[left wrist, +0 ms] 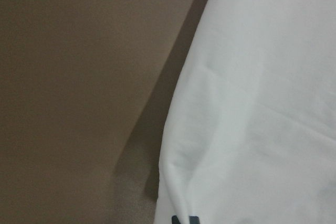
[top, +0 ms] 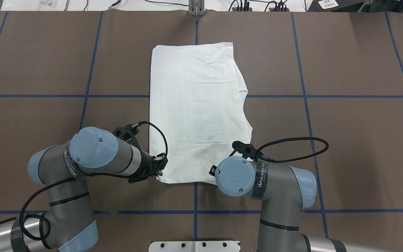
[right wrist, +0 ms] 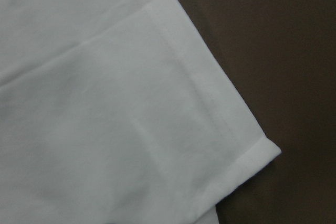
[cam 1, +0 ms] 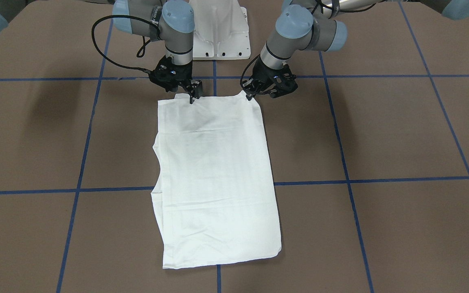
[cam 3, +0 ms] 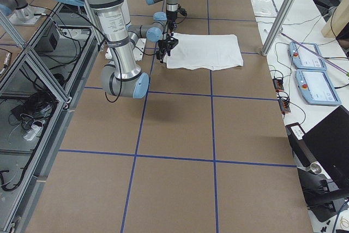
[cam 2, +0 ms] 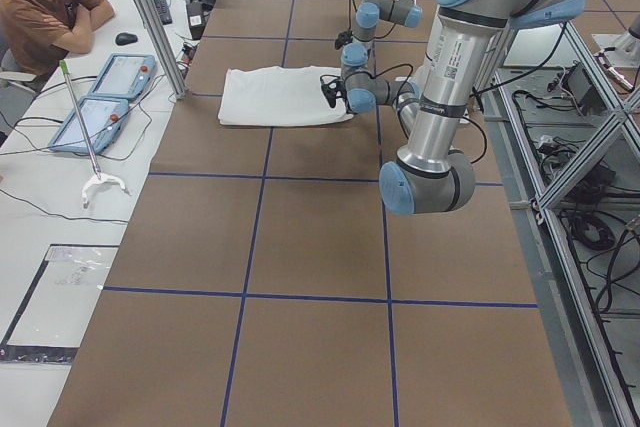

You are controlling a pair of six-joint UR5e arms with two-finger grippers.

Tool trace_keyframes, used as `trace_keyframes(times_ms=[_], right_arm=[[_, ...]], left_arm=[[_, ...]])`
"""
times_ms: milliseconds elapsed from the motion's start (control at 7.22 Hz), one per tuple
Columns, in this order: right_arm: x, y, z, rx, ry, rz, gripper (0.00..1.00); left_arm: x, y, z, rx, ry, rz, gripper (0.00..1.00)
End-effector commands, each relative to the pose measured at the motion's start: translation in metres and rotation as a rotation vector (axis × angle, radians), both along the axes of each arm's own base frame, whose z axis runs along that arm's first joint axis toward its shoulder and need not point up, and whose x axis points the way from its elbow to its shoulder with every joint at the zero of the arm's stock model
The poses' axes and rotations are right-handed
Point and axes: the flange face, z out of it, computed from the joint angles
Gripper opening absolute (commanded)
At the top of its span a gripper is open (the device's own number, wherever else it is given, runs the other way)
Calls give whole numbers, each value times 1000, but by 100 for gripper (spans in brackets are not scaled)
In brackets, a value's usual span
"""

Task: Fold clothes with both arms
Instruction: 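Lower both grippers and pinch the two near corners of the shirt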

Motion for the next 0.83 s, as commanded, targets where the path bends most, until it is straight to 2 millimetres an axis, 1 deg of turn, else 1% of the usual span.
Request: trace_keyframes(times_ms=[0, 554, 692], right_arm=[[0, -1, 1, 2, 3, 1, 99], [-5, -2, 8, 4, 20, 4, 98], [-5, -2, 6, 3, 17, 3, 85]], left_arm=[[0, 0, 0, 0, 0, 0, 0], [0, 0, 1, 0, -2, 0, 0], [0, 0, 1, 1, -2, 0, 0]])
